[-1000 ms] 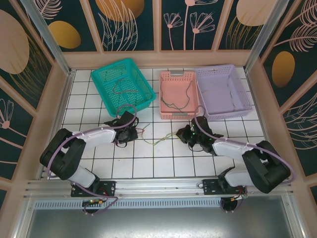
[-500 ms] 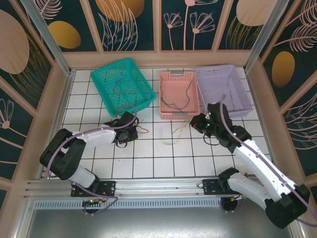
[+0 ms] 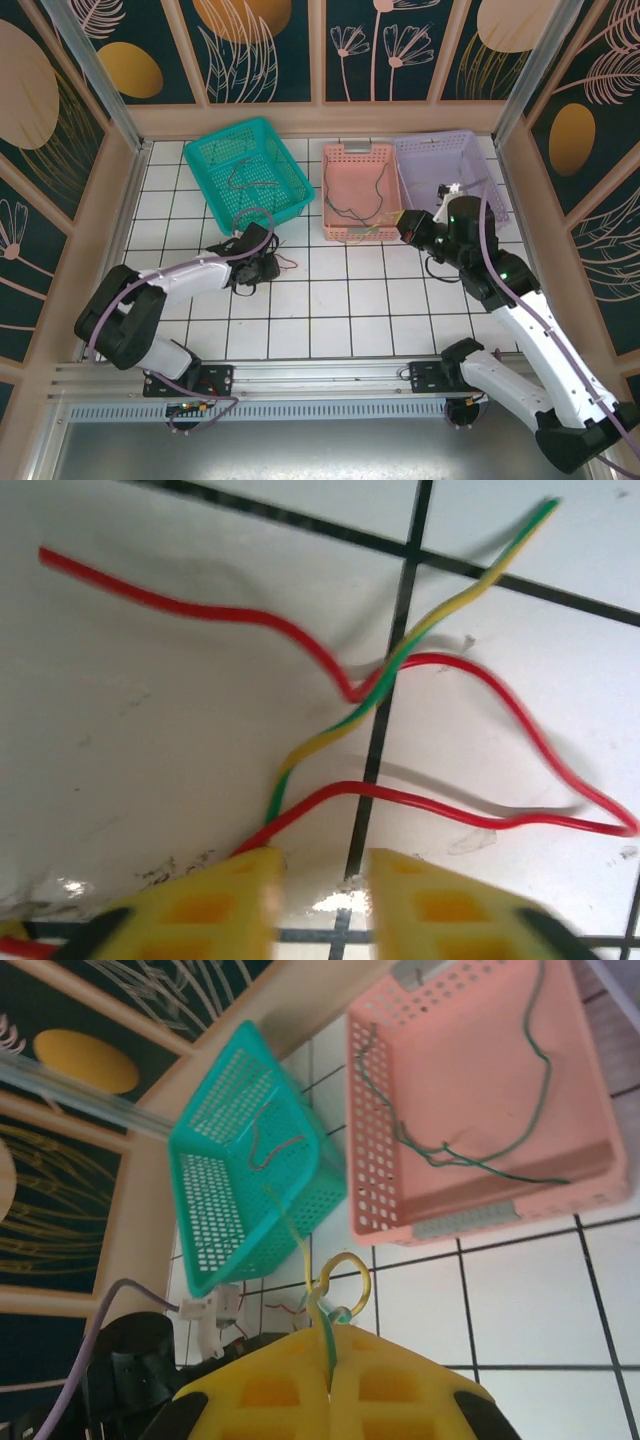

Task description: Untangle the cables

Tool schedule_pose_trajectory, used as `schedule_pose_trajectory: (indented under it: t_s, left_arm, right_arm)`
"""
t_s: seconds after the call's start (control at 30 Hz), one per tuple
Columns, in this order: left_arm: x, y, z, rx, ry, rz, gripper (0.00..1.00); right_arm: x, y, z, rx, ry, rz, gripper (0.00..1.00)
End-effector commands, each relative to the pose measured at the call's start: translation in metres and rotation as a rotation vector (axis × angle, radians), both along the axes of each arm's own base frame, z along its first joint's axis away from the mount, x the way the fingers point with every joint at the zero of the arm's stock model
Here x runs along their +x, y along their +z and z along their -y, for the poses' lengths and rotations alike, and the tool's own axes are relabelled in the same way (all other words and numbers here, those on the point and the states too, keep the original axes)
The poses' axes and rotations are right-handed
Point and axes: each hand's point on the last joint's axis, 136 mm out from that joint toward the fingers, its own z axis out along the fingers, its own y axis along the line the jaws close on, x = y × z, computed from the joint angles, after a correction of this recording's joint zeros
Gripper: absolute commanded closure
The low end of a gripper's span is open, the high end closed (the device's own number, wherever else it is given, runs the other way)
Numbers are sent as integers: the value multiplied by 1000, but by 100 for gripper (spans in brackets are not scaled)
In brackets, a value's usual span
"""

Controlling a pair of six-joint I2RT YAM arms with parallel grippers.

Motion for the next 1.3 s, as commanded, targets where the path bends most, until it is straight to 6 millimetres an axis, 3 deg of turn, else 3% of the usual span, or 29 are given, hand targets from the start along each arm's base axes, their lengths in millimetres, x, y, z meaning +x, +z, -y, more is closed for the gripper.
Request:
schedule_pose_trajectory:
  t_s: [0.0, 0.17, 0.23, 0.33, 0.47, 0.7, 0.8, 0.83, 0.9, 1.03, 1.27]
  left_arm:
    - [31, 82, 9, -82, 46, 171, 43]
    - [49, 183, 23, -228, 70, 327, 30]
    - [48, 208, 30, -309, 75, 346, 28]
    - [44, 229, 53, -484, 47, 332, 24]
    - [42, 233, 78, -662, 17, 295, 23]
    - [60, 215, 87, -618, 11, 291, 25]
    - [72, 206, 85, -587, 33, 301, 31]
    - [77, 204, 84, -579, 37, 315, 35]
    - [86, 205, 81, -555, 41, 361, 54]
    - [100, 213, 68, -554, 74, 438, 100]
    - [109, 233, 55, -552, 85, 491, 100]
  right_arm:
    - [6, 44, -15, 1, 110, 181, 100]
    - [24, 63, -26, 22, 127, 248, 100]
    - [33, 70, -31, 43, 124, 264, 100]
    - [45, 79, -39, 98, 126, 280, 100]
    - [54, 84, -53, 156, 160, 264, 100]
    - [51, 85, -64, 209, 218, 221, 100]
    - [44, 84, -69, 234, 257, 189, 100]
    - [41, 84, -70, 240, 266, 179, 100]
    - [35, 83, -70, 253, 280, 162, 100]
    - [23, 74, -73, 266, 339, 97, 100]
    - [16, 73, -57, 258, 306, 97, 100]
